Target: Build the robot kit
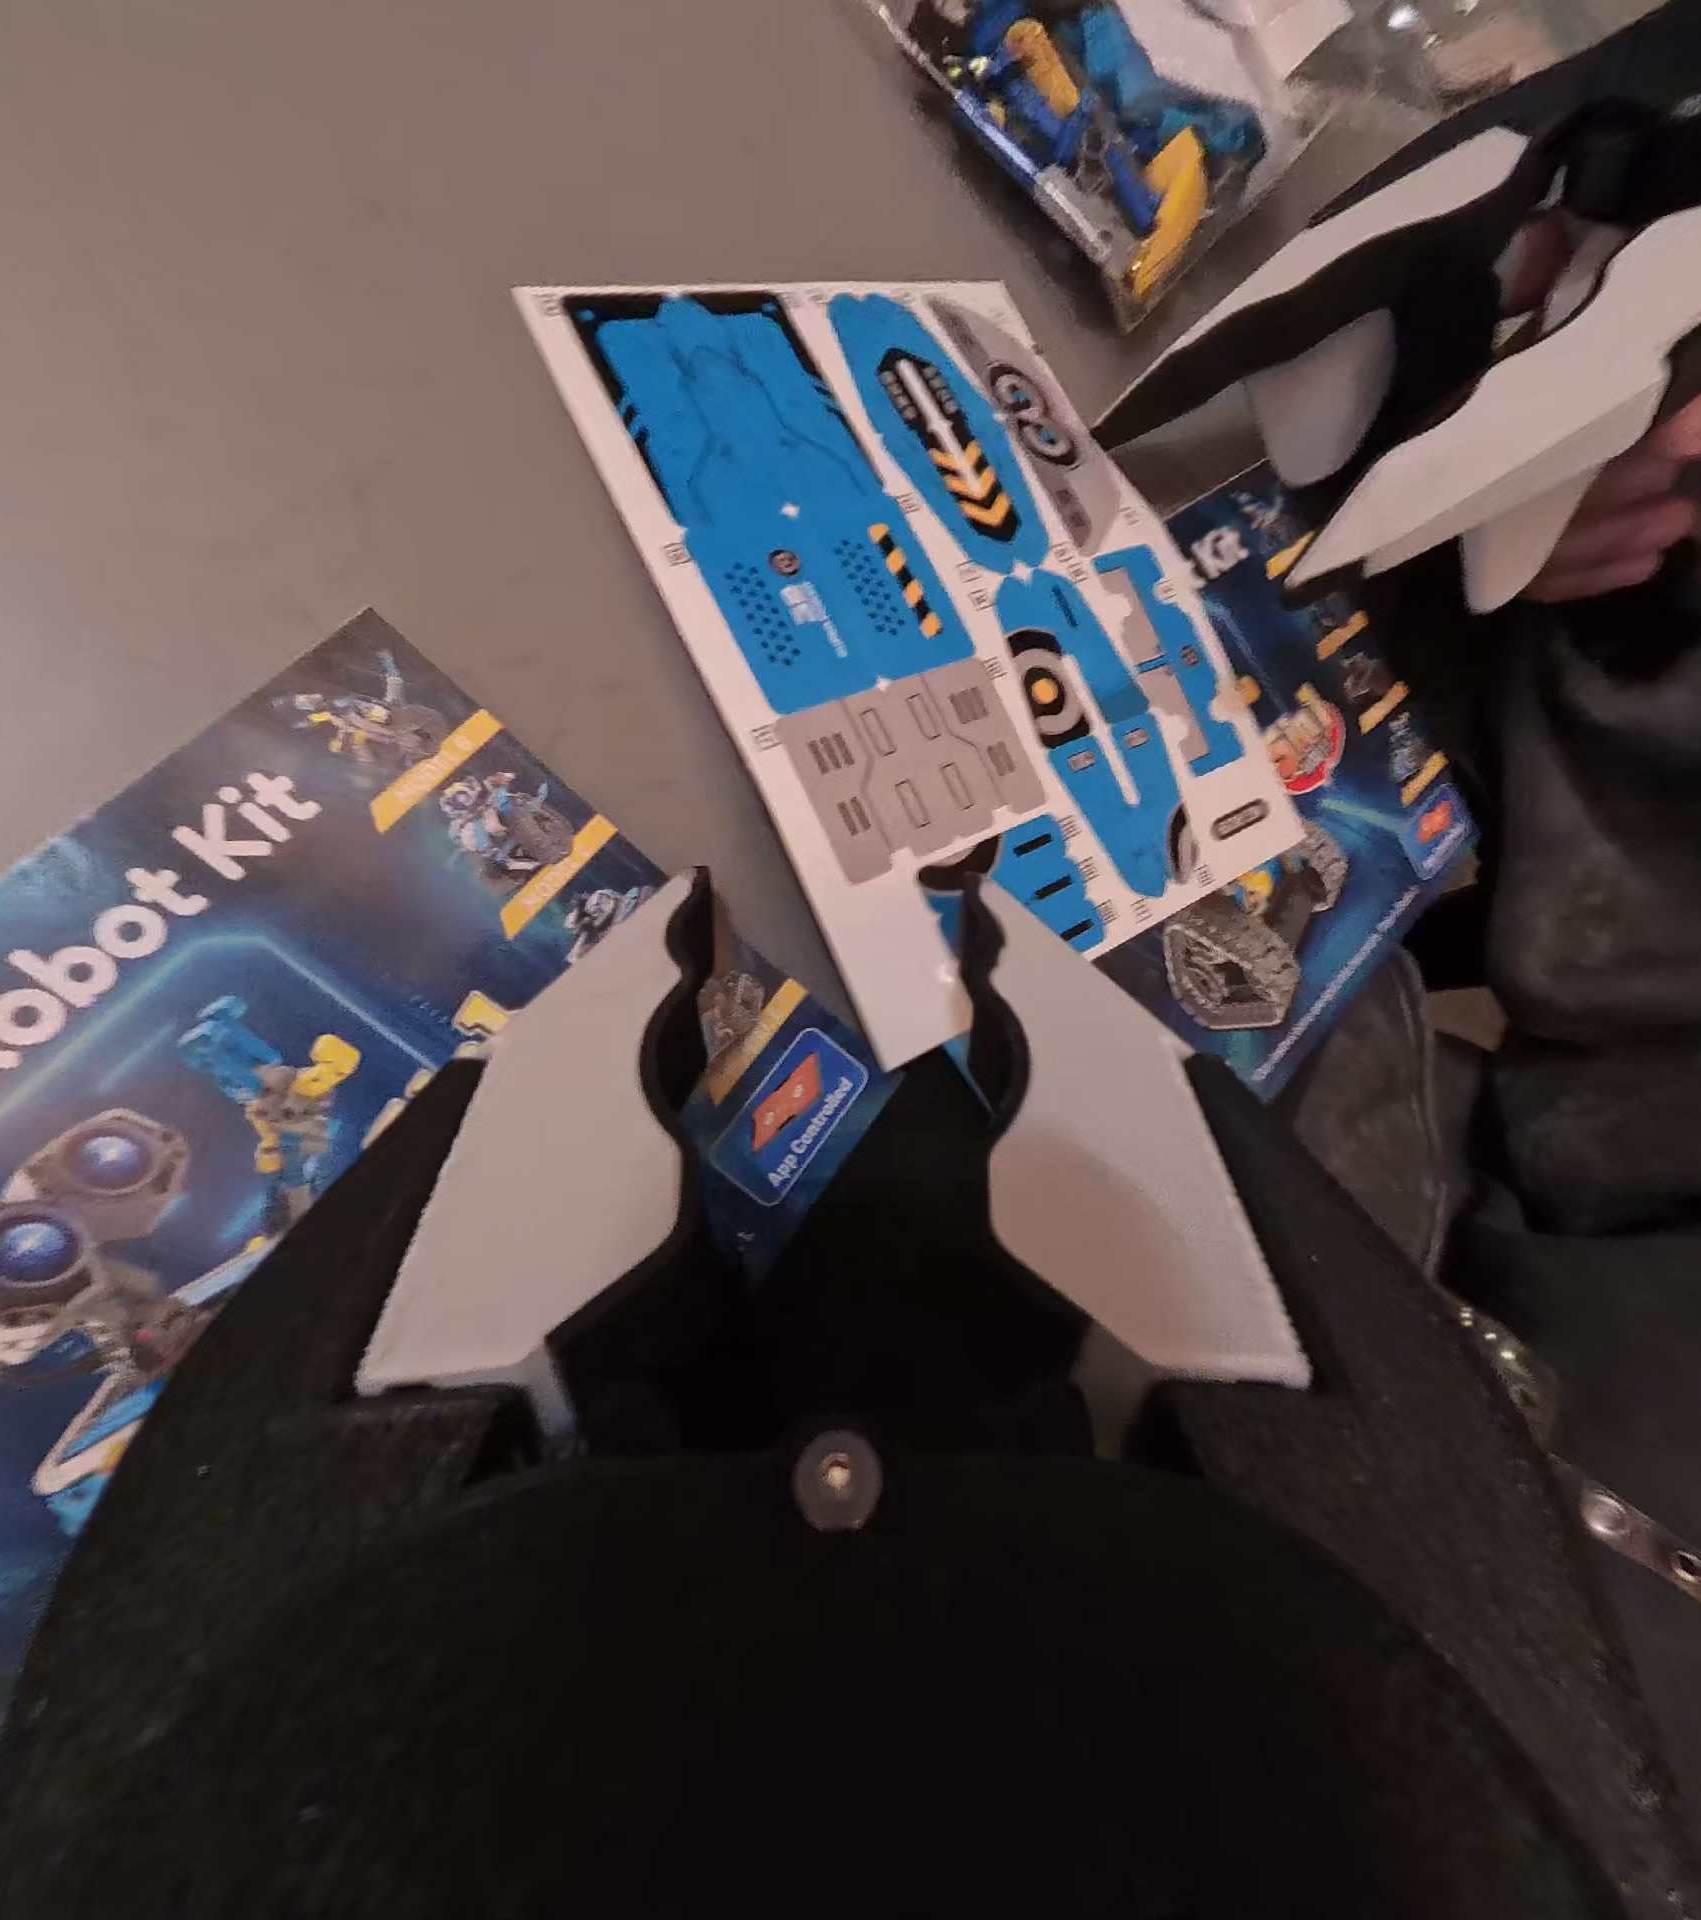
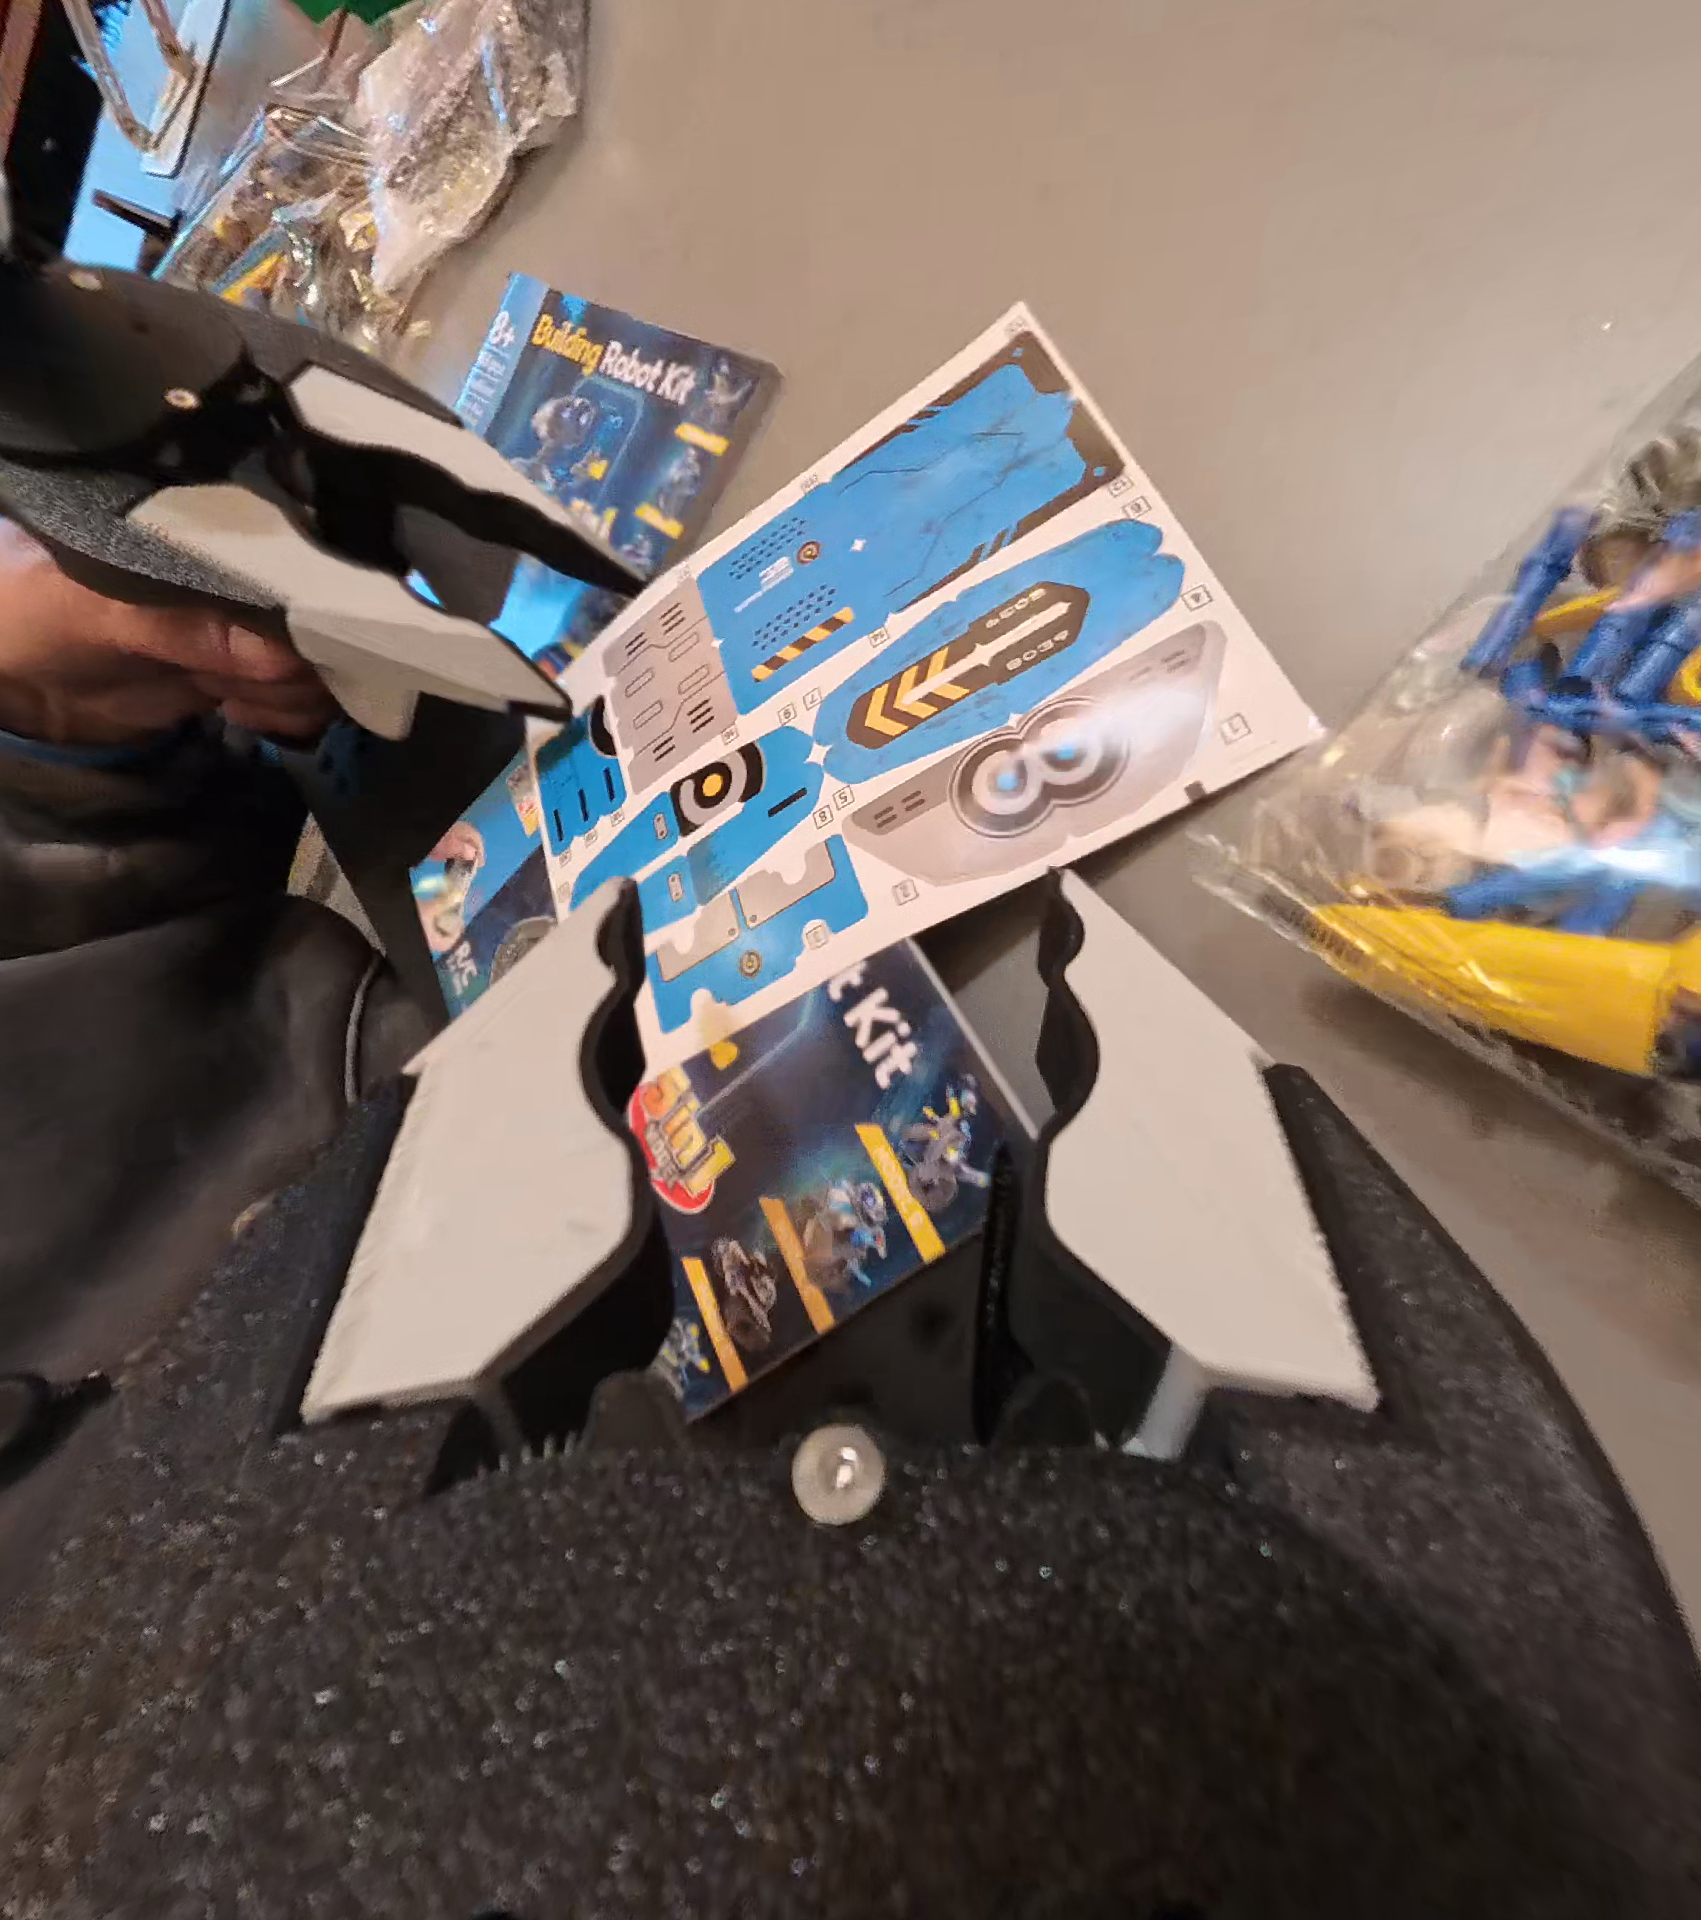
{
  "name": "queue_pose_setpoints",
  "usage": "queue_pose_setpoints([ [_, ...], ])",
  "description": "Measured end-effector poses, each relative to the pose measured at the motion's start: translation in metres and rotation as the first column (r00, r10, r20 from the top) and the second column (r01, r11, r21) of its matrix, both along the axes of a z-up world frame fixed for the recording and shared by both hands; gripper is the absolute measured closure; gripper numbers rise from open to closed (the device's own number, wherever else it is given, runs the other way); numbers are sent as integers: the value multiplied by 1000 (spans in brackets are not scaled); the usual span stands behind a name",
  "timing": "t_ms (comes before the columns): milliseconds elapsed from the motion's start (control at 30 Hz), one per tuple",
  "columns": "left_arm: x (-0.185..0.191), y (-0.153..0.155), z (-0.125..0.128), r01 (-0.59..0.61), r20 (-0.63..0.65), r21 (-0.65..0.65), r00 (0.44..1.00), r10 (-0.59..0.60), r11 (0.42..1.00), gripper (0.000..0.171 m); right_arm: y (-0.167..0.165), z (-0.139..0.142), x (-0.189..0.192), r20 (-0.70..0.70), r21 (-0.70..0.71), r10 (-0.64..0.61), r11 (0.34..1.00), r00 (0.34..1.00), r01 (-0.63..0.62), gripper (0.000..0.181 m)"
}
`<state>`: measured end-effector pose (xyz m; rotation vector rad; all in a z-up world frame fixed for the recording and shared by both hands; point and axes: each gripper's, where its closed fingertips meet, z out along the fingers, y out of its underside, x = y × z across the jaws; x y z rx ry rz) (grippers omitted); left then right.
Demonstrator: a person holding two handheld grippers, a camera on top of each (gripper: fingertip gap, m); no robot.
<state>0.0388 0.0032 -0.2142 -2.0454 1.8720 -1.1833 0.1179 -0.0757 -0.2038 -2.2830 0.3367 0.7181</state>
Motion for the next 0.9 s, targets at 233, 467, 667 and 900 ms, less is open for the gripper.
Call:
queue_pose_setpoints([
  [233, -4, 9, 4, -30, 19, -77, 999, 32, 997, 148, 27, 25, -24, -47, 129, 76, 989, 996, -69, 114],
  [467, -6, 44, 50, -85, 254, -175, 959, 129, 981, 171, 64, 80, -23, -155, 354, 64, 935, 986, -5, 118],
  [667, -15, 139, 83, -299, 362, -189, 864, 349, 935, 171, 100, 112, 10, -82, 418, -30, 907, 996, 61, 119],
  [900, -5, 307, 61, -641, 157, -145, 737, 657, 754, 171, 102, 104, -19, 89, 520, -59, 854, 994, 4, 119],
])
